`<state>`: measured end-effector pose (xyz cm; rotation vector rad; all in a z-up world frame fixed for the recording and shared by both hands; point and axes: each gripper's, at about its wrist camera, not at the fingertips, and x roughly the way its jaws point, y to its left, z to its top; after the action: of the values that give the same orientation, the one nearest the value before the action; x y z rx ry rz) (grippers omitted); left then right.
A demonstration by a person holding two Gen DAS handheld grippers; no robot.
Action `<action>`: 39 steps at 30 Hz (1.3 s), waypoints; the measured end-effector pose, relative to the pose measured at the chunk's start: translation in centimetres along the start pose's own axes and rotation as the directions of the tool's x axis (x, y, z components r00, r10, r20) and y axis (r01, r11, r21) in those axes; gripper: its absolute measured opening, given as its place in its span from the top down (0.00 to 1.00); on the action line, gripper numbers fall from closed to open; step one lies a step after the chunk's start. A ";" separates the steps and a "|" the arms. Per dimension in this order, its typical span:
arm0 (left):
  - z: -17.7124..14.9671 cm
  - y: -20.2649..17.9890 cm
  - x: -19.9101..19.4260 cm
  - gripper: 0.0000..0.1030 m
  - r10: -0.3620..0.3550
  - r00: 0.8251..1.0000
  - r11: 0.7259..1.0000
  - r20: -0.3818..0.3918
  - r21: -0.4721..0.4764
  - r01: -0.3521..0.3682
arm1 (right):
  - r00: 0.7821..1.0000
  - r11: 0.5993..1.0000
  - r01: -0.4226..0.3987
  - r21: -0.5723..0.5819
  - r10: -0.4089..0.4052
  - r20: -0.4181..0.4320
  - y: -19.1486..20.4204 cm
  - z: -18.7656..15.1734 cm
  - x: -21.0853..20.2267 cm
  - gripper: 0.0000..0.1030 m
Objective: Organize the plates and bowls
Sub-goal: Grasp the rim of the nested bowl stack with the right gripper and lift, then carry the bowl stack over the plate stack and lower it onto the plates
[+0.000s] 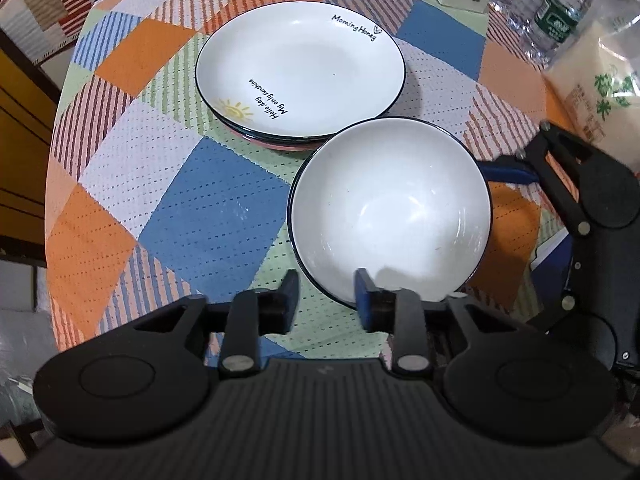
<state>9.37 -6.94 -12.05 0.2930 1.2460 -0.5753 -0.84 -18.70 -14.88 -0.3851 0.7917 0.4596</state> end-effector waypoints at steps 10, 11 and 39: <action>-1.8 4.3 -0.9 0.41 -0.137 0.977 0.960 0.163 -0.220 0.171 | 0.996 0.982 -0.093 0.163 0.091 0.024 -2.3 -2.8 -1.5 0.03; -2.0 4.5 -0.5 0.41 -0.153 0.974 0.953 0.169 -0.237 0.191 | 0.995 0.982 -0.101 0.161 0.102 0.002 -2.3 -3.1 -1.1 0.03; -4.3 5.5 5.6 0.61 -0.266 0.935 0.874 0.232 -0.350 0.336 | 0.989 0.980 -0.072 0.187 0.046 0.142 -0.2 -4.6 6.7 0.04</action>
<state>10.14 -1.62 -19.18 -0.2880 1.2085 -0.5938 0.64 -19.47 -22.82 -0.1495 0.7082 0.4558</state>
